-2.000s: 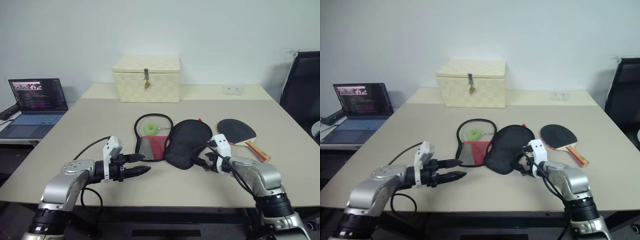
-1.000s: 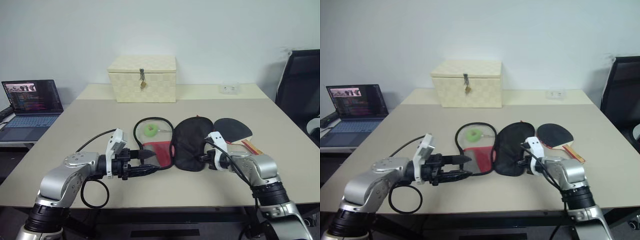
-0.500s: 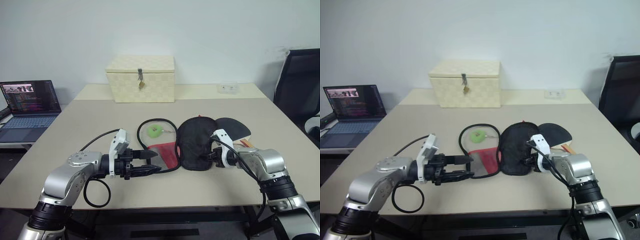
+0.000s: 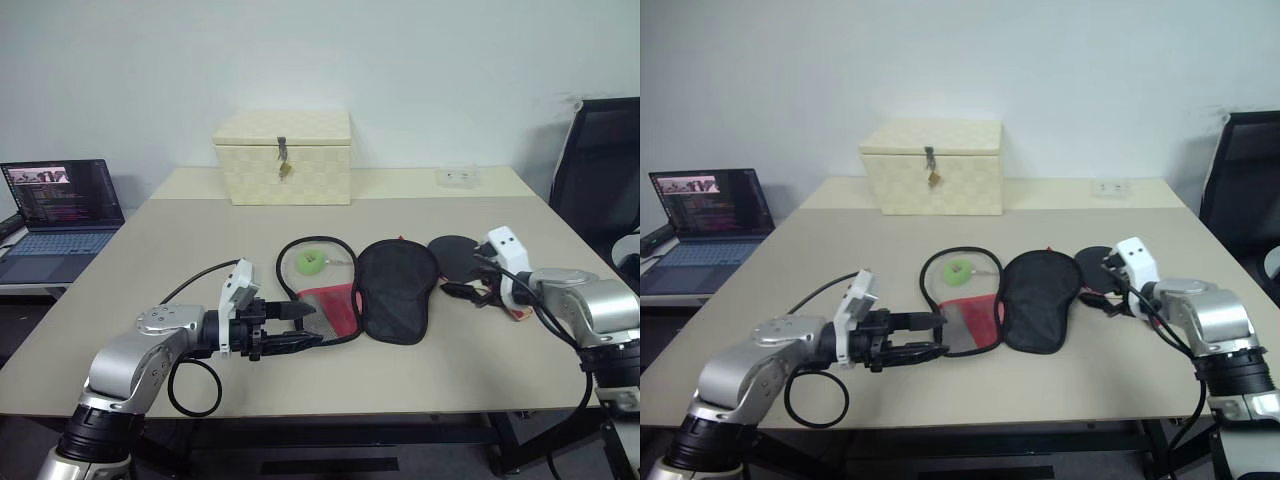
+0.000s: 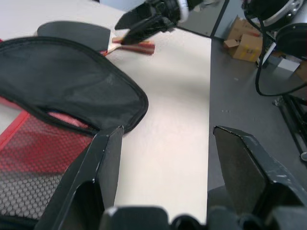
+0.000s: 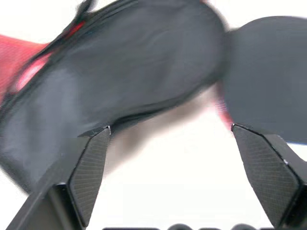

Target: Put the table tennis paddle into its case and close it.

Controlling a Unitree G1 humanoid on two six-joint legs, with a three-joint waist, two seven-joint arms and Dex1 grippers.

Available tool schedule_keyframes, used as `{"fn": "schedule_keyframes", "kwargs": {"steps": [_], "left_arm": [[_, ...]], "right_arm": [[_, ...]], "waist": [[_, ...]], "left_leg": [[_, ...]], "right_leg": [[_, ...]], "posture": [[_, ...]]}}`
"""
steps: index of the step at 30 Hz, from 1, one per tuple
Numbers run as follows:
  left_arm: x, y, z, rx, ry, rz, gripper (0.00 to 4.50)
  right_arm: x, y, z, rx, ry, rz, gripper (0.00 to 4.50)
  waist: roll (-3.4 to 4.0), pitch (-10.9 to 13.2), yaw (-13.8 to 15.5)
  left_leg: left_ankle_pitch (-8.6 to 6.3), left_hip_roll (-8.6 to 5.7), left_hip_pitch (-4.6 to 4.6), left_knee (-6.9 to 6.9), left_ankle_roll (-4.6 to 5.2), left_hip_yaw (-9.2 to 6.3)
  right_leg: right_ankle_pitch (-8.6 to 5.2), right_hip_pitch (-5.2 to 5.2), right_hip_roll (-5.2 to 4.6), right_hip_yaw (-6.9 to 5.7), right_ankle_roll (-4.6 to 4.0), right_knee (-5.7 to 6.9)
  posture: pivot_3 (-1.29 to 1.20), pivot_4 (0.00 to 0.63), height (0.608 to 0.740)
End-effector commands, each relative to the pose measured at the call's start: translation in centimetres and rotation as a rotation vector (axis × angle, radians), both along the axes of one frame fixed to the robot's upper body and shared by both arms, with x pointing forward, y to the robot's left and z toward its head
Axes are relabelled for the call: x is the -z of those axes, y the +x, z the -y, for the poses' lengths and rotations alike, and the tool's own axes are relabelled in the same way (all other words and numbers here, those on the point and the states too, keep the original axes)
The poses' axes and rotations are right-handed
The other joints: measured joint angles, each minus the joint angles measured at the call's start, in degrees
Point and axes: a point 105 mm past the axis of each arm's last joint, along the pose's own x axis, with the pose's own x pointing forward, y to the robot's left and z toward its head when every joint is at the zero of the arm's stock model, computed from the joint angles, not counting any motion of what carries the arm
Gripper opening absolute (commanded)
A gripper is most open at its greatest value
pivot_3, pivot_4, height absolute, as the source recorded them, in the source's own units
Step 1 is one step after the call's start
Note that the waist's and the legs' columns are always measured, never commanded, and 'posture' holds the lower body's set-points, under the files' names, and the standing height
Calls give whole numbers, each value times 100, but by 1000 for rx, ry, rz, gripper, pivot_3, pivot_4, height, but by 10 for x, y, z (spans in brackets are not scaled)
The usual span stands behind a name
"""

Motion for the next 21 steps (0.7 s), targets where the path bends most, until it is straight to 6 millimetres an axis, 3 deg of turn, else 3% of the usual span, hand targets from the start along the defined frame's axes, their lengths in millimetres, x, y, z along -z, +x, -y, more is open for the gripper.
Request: {"fn": "schedule_keyframes", "kwargs": {"steps": [1, 8, 21], "left_arm": [[-14, 3, 6, 31, -9, 58, 3250], [-15, 4, 8, 41, -4, 65, 3250], [-14, 2, 3, 23, 9, 65, 3250]], "right_arm": [[-3, 17, 27, 116, -35, 49, 4490], [24, 35, 48, 214, -64, -9, 4490], [50, 27, 49, 152, -28, -134, 4490]], "waist": [[-1, 1, 1], [1, 3, -38], [1, 3, -58]], "left_leg": [[0, -1, 0, 1, 0, 1], [0, -1, -1, -4, 0, 7], [0, 1, 12, -2, 0, 6]], "right_leg": [[1, 0, 0, 1, -1, 0], [2, -4, 1, 5, -4, 0], [2, 9, 2, 6, -5, 2]], "posture": [[0, 150, 740], [0, 150, 740], [0, 150, 740]]}}
